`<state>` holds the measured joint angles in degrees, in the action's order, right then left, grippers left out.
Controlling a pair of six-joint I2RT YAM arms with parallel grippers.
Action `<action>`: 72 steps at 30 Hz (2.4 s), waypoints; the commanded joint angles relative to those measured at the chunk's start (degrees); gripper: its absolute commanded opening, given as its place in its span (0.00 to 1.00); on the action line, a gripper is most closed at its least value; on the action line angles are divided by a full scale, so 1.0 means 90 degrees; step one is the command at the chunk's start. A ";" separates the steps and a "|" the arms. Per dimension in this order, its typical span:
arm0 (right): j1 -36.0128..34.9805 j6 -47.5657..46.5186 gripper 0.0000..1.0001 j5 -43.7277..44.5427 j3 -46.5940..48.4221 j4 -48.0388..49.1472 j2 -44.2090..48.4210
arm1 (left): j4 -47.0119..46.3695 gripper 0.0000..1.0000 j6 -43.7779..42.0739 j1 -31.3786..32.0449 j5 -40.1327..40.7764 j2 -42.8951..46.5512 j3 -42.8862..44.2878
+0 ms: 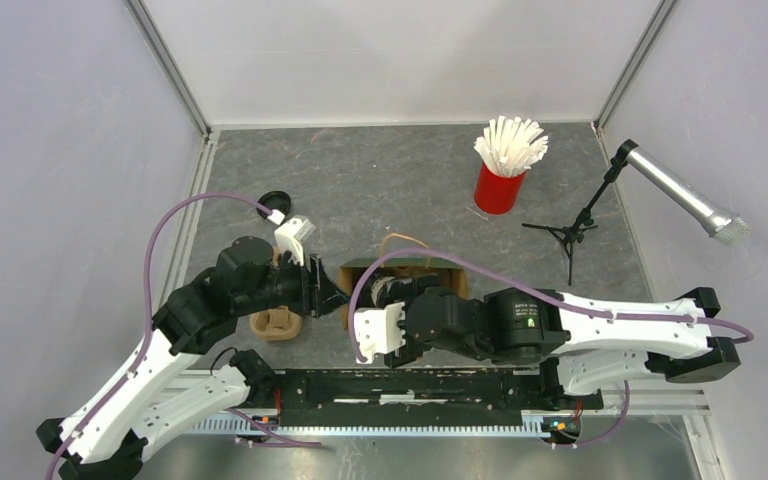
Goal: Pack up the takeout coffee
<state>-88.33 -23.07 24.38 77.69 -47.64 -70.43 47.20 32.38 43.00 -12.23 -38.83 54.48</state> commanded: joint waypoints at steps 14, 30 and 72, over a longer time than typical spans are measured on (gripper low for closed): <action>-0.0318 -0.0011 0.73 0.0863 -0.0175 -0.0107 0.0243 | -0.0592 0.15 -0.0495 0.0023 -0.0916 0.0144 -0.0335; -0.0325 -0.0717 0.72 0.0980 -0.0377 -0.0803 0.0048 | -0.1113 0.07 -0.0790 0.0025 -0.1379 0.0078 -0.0494; 0.0635 -0.1548 0.74 0.0404 -0.2428 0.0952 0.0472 | -0.1348 0.08 -0.0932 0.0024 -0.2069 -0.0069 -0.0651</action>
<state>-82.74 -37.87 27.90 54.13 -39.81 -66.17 37.15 24.73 43.00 -29.47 -39.97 48.36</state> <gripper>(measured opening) 0.798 0.077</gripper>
